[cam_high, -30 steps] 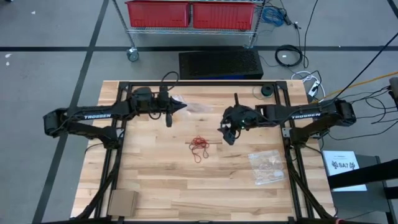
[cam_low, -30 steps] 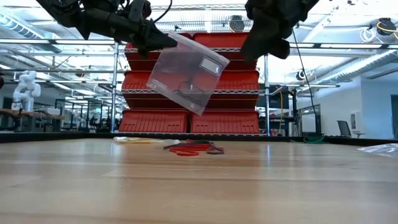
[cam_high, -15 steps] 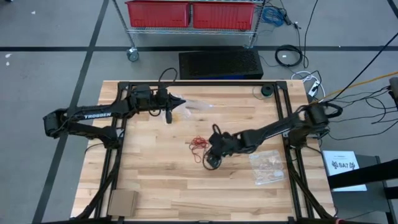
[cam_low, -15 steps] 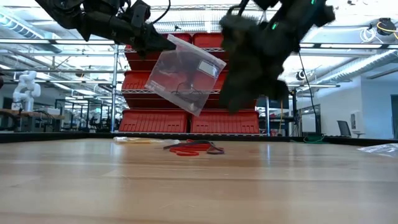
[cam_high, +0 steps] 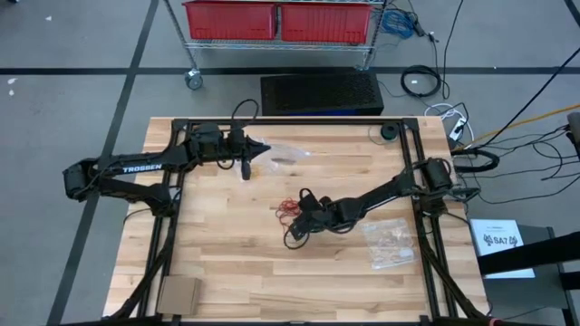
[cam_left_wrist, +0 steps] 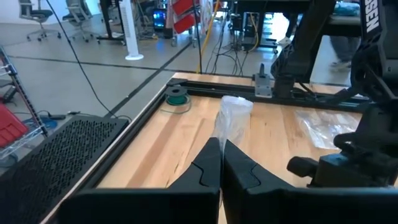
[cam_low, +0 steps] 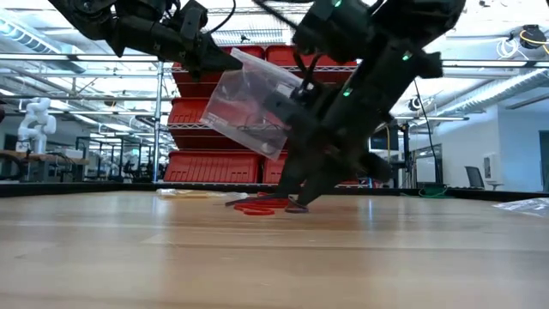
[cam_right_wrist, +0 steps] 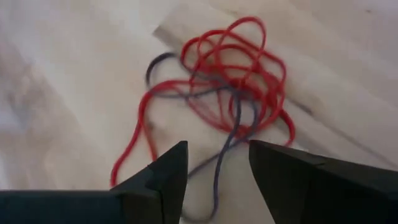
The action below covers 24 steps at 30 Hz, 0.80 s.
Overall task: Sort rubber bands
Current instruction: Put the purple rubber band into the top right transparent zip bag
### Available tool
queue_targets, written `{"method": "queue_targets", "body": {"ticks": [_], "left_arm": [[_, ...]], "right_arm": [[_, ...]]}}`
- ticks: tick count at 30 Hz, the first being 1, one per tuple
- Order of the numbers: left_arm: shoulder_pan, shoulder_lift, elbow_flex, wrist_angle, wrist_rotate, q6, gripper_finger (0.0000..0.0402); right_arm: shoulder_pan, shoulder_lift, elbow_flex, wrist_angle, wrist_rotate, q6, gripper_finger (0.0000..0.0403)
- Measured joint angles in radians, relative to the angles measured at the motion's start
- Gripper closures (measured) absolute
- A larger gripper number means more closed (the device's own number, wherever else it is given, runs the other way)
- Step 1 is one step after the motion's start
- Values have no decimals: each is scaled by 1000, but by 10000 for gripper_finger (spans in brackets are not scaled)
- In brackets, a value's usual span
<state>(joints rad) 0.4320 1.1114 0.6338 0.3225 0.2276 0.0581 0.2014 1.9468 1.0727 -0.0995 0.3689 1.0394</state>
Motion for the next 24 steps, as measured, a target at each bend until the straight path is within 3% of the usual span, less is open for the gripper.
{"method": "queue_targets", "body": {"ticks": [6,13,24], "left_arm": [[0,0,0,-5,1,2,401],[0,0,0,-18,3,5,401],[2,1,0,-18,0,2,401]], "right_arm": [[-19,51,48,-27,10,7,263],[-11,50,120,-210,1,-30,389],[-8,-27,279,-474,-12,-231,401]]}}
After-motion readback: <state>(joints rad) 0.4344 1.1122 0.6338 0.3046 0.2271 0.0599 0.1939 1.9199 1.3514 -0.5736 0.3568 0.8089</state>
